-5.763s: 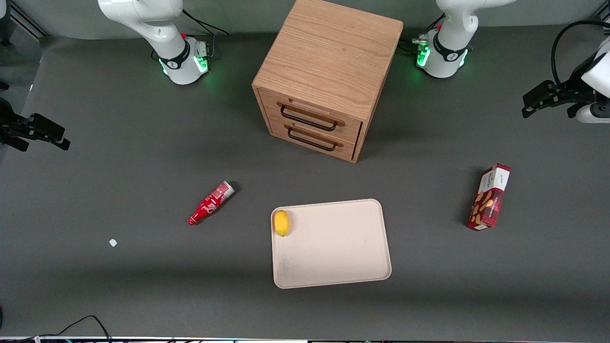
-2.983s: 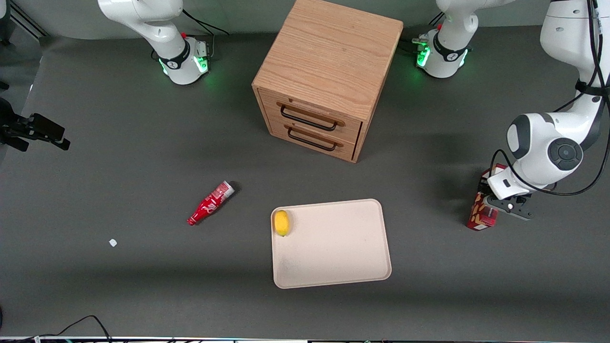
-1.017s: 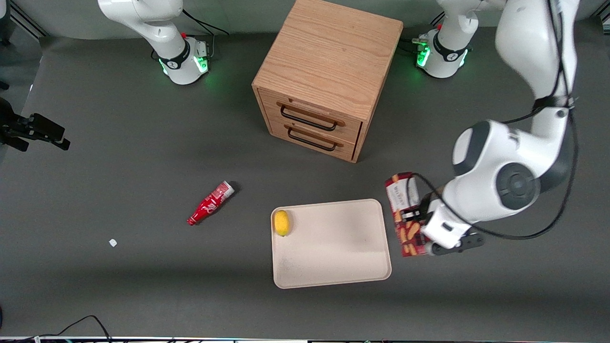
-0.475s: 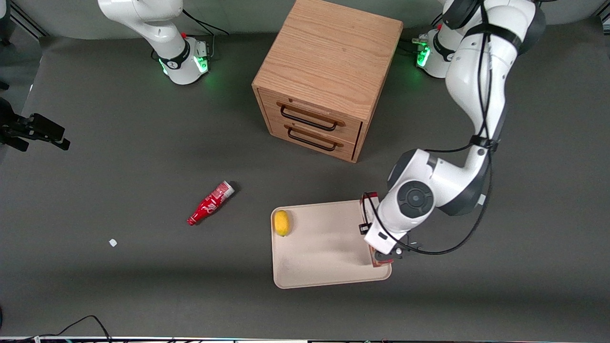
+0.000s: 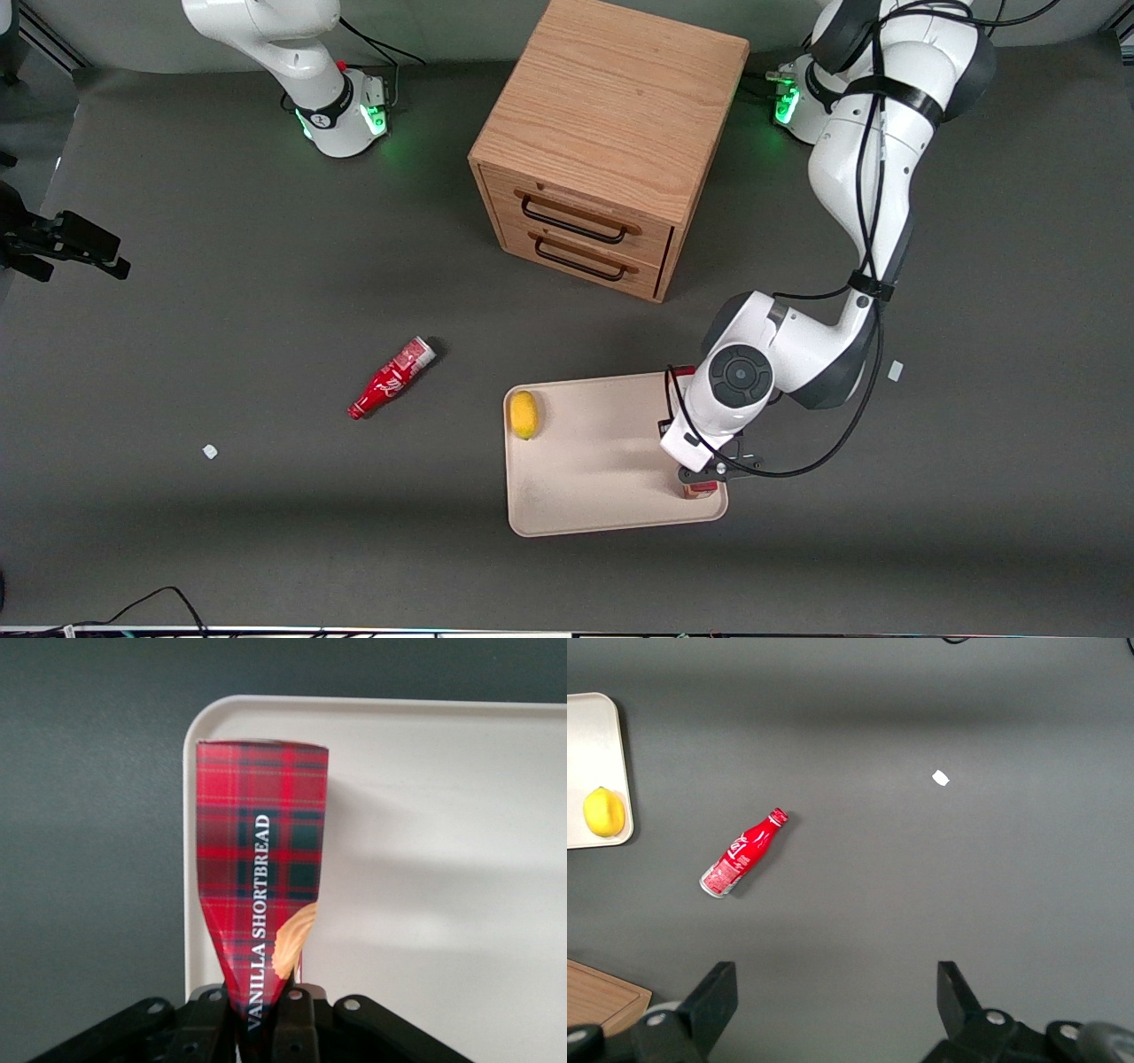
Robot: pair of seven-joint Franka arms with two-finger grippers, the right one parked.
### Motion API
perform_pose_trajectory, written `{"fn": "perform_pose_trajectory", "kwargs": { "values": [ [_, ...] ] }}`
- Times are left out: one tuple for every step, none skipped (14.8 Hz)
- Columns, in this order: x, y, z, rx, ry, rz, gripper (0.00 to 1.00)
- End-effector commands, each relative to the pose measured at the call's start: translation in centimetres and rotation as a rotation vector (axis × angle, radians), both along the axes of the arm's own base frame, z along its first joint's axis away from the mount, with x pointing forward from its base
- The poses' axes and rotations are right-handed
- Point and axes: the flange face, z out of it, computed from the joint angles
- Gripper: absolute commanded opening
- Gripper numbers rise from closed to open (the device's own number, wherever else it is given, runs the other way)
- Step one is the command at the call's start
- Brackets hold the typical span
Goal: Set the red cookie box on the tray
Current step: 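Lower the box onto the tray beside its rim and open the gripper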
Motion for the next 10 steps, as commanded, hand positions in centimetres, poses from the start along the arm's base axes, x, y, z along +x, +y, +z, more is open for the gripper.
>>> {"fn": "perform_pose_trajectory", "kwargs": {
  "values": [
    [0.2,0.5,0.2,0.034,-0.022,-0.012,0.00],
    [0.2,0.5,0.2,0.034,-0.022,-0.012,0.00],
    [0.2,0.5,0.2,0.032,-0.021,-0.011,0.00],
    [0.1,0.5,0.2,0.031,-0.018,-0.010,0.07],
    [0.1,0.6,0.2,0.031,-0.017,-0.006,0.64],
    [-0.1,0.6,0.2,0.034,-0.019,-0.009,1.00],
    [-0.2,0.5,0.6,0.024,-0.034,-0.004,1.00],
    [-0.6,0.3,0.9,0.010,-0.049,-0.001,1.00],
    [-0.8,0.4,1.5,0.003,-0.058,0.002,1.00],
    [-0.8,0.6,2.8,-0.003,-0.073,0.003,1.00]
  ]
}}
